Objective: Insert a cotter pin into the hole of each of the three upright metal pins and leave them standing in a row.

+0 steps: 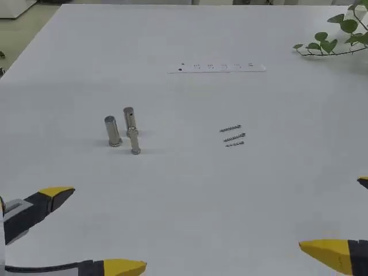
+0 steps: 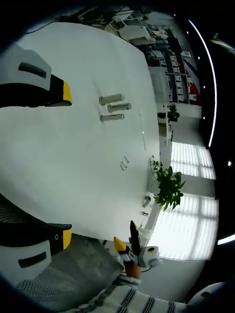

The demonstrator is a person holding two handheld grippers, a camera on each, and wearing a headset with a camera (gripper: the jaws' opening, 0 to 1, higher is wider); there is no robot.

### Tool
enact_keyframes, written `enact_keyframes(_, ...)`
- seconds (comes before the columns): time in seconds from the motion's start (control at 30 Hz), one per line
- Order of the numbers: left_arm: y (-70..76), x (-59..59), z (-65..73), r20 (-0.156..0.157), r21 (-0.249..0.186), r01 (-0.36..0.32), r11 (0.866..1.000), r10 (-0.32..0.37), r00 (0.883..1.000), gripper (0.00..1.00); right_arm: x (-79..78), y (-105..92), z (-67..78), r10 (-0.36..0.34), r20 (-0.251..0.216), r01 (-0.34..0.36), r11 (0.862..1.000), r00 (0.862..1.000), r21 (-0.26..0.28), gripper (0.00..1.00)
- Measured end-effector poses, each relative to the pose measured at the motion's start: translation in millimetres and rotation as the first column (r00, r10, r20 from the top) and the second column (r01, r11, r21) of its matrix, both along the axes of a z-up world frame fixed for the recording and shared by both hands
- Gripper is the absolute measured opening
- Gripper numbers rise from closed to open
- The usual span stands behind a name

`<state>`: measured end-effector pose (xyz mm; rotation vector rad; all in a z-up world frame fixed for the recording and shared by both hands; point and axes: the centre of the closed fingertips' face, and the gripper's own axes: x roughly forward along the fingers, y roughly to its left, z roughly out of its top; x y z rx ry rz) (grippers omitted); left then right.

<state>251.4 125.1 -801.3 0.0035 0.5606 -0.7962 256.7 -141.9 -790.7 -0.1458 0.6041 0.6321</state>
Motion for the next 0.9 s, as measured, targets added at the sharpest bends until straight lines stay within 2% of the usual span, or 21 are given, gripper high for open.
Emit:
enact_keyframes(0.13,-1.5,-0.5,-0.3,-0.012,-0.004,0.003,1.0,-0.004,1.0,1.0,-1.0,0.0,-2.0,0.004,-0.005,-0.004,1.0,1.0,-0.007,1.0)
enact_keyframes(0.9,-2.2,-3.9,-4.1,-0.027,0.005,0.023,1.0,-0.022,0.999,1.0,-2.2,-0.6,-3.0,0.0,-0.016,0.0,1.0,1.0,-0.014,1.0)
